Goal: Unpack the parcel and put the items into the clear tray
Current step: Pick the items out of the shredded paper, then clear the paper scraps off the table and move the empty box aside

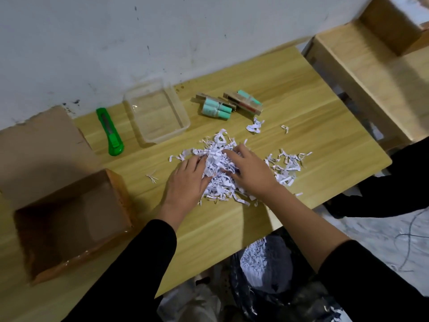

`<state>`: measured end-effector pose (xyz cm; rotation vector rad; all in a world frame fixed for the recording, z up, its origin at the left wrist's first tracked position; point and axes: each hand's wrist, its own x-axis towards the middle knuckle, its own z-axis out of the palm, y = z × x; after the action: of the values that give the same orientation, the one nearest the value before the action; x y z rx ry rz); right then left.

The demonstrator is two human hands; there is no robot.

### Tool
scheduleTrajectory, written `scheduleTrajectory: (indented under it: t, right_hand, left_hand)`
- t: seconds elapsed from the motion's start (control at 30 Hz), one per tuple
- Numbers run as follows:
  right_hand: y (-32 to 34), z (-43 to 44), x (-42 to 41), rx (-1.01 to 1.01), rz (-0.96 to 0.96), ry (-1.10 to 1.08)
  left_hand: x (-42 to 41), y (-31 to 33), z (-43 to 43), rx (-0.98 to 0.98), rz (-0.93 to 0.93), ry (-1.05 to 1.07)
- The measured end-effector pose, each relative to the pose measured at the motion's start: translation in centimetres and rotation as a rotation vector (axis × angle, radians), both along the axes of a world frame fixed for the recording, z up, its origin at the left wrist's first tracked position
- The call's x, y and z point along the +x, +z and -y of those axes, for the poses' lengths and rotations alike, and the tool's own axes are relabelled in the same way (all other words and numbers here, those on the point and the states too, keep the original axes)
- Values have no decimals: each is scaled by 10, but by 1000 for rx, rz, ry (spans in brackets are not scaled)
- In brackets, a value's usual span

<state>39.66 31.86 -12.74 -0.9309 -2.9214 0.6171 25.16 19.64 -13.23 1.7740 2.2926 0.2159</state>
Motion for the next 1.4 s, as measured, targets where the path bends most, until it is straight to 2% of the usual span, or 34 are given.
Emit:
scheduleTrajectory:
  t: [0.13,0.27,0.5,0.73,0.83,1.03,1.2,1.4]
  right_hand:
    - [7,9,-2,-71,36,-58]
    - [25,6,0,-134,72,-92]
    - [80,-5,40,-91,29,-253]
    - [128,9,149,-34,-14,-511]
    - [119,34,209,-48,16,-626]
    - [64,106,295,-236,94,-795]
    - [23,141,318,-380,132,-854]
    - [1,152,327,-483,144,-850]
  left_hand:
    - [6,13,-5,-66,-46,12]
    - [8,27,-14,-211,51,19]
    - [31,76,-40,-74,72,-108]
    - [128,118,-64,36,129,-296]
    - [185,108,-54,3,184,-405]
    - [272,55,-10,-176,198,-537]
    - [299,12,14,-291,162,-559]
    - [308,-10,25,-342,157,-575]
